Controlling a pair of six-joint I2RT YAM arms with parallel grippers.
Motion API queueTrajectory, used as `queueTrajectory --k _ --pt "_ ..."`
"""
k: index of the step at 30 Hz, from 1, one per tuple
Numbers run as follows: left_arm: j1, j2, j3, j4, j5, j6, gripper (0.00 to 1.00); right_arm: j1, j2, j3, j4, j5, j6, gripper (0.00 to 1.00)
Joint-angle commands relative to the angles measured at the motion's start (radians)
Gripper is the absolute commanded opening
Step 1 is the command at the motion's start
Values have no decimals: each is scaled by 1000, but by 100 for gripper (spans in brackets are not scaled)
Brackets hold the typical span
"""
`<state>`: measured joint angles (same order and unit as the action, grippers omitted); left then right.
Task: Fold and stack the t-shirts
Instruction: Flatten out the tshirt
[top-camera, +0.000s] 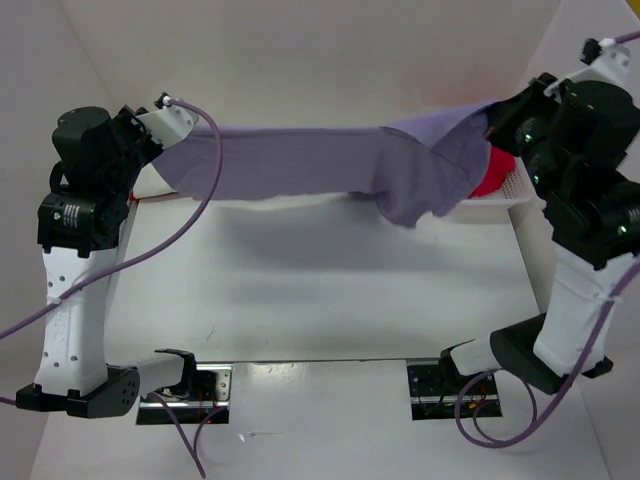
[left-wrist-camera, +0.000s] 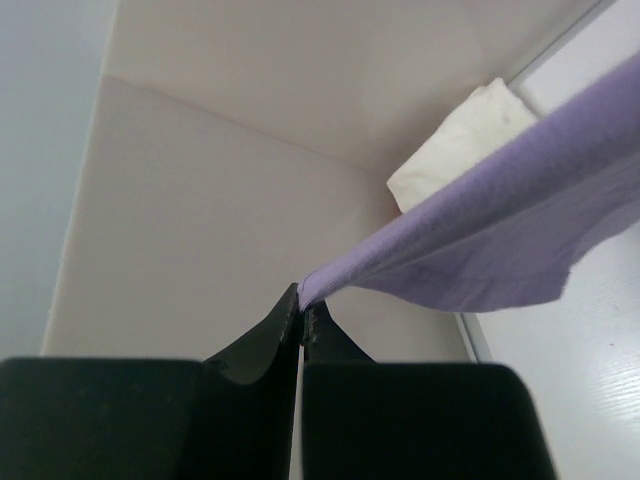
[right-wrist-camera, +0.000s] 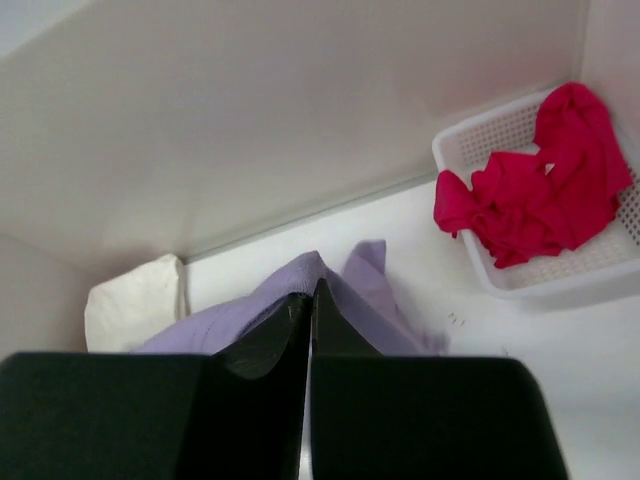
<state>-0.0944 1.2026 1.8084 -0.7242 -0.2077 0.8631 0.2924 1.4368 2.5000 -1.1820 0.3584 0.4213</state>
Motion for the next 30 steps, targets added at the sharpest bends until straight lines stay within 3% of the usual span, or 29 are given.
queueTrajectory --k 1,5,13,19,22,25,29,30 --pt "4 -37 135 -6 -70 28 0 1 -136 36 32 91 -32 0" --pt "4 -58 158 -17 -99 37 0 1 -148 36 41 31 -32 0" --pt "4 -51 48 46 -117 57 0 10 -93 -24 41 19 -32 0" --pt "4 87 -23 66 -70 45 0 10 149 -92 64 -53 -61 0" --pt "4 207 -8 66 -33 16 0 -1 279 -23 73 -107 -70 0" --pt "13 363 116 33 11 -74 0 -24 457 129 73 -133 -61 0" --pt "65 578 489 -53 77 -240 0 -35 603 360 96 -157 -52 0" --pt "80 656 707 -82 106 -281 0 -35 614 435 108 -157 -52 0"
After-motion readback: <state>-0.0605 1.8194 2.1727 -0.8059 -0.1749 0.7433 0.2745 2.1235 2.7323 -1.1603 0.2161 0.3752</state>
